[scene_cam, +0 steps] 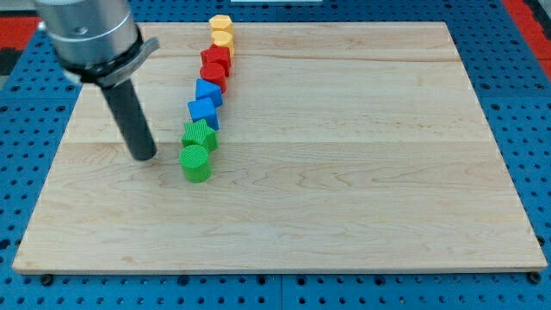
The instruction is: Move the yellow hexagon to the top left
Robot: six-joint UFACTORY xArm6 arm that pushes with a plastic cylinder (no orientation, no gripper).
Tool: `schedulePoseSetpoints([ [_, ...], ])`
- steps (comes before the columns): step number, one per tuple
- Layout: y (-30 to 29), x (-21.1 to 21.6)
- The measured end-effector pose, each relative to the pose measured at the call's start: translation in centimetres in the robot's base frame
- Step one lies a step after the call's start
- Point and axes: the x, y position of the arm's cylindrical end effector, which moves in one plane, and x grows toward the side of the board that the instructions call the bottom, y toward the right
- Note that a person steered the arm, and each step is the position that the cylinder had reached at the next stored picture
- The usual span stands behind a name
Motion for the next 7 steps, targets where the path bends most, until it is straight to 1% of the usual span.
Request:
schedulePoseSetpoints([
  [1, 2.9, 4.9],
  [2, 14.3, 7.0],
  [3, 22.6, -0.5],
  [4, 22.7, -13.0],
  [5, 18.9, -25.7],
  [6, 17.5, -28.8],
  [7, 16.0, -28.8],
])
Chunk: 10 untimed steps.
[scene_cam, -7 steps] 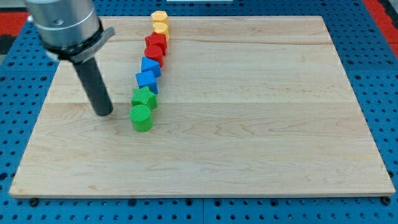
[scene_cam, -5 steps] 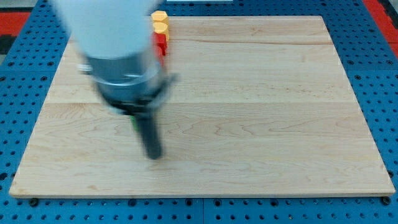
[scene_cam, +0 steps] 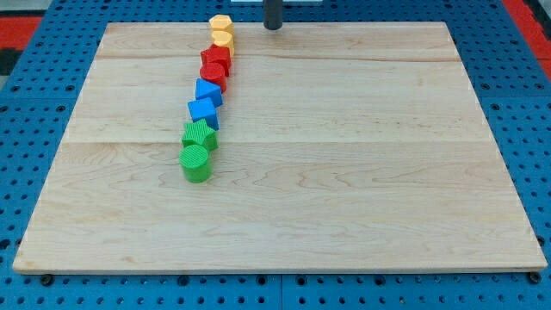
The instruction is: Move the yellow hexagon to the top left
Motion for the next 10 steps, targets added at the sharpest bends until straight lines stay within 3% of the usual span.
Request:
schedulePoseSetpoints([
  [2, -5.6, -0.1],
  [5, -7.8, 0.3],
  [8, -8.4, 4.0],
  [10, -13.2, 4.1],
])
